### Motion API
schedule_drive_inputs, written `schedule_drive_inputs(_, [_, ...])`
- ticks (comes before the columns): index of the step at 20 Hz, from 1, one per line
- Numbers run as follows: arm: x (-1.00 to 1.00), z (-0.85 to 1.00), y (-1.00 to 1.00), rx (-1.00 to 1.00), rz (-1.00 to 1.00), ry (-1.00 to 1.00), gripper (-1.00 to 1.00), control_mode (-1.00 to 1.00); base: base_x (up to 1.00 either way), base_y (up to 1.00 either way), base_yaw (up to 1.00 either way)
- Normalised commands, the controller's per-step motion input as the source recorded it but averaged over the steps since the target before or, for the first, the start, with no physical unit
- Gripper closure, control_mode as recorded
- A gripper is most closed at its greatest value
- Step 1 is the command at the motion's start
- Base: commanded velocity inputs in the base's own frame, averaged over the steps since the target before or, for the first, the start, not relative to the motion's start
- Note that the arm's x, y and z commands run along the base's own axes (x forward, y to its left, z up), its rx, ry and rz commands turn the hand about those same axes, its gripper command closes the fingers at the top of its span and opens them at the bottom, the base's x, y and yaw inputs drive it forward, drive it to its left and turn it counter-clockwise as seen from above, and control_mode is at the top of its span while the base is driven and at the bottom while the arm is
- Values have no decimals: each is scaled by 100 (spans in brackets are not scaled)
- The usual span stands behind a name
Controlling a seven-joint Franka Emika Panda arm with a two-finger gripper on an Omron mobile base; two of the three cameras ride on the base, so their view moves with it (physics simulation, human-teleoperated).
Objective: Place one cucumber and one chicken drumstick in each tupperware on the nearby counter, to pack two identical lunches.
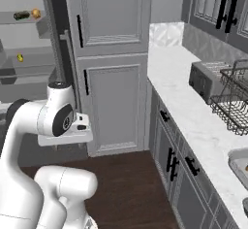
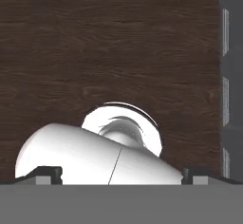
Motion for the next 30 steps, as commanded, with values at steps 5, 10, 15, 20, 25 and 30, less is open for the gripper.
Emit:
schedule_drive_inputs(5, [0, 0, 0, 0, 0, 0, -100, 100, 57, 100, 39])
schedule_drive_inputs(10, [0, 0, 0, 0, 0, 0, -100, 100, 29, 95, 20])
schedule_drive_inputs(15, [0, 0, 0, 0, 0, 0, -100, 100, 86, 58, 9])
schedule_drive_inputs(20, [0, 0, 0, 0, 0, 0, -100, 100, 97, 14, 0])
schedule_drive_inputs(25, [0, 0, 0, 0, 0, 0, -100, 100, 80, 27, 0])
schedule_drive_inputs(30, [0, 0, 0, 0, 0, 0, -100, 100, 59, 12, 1])
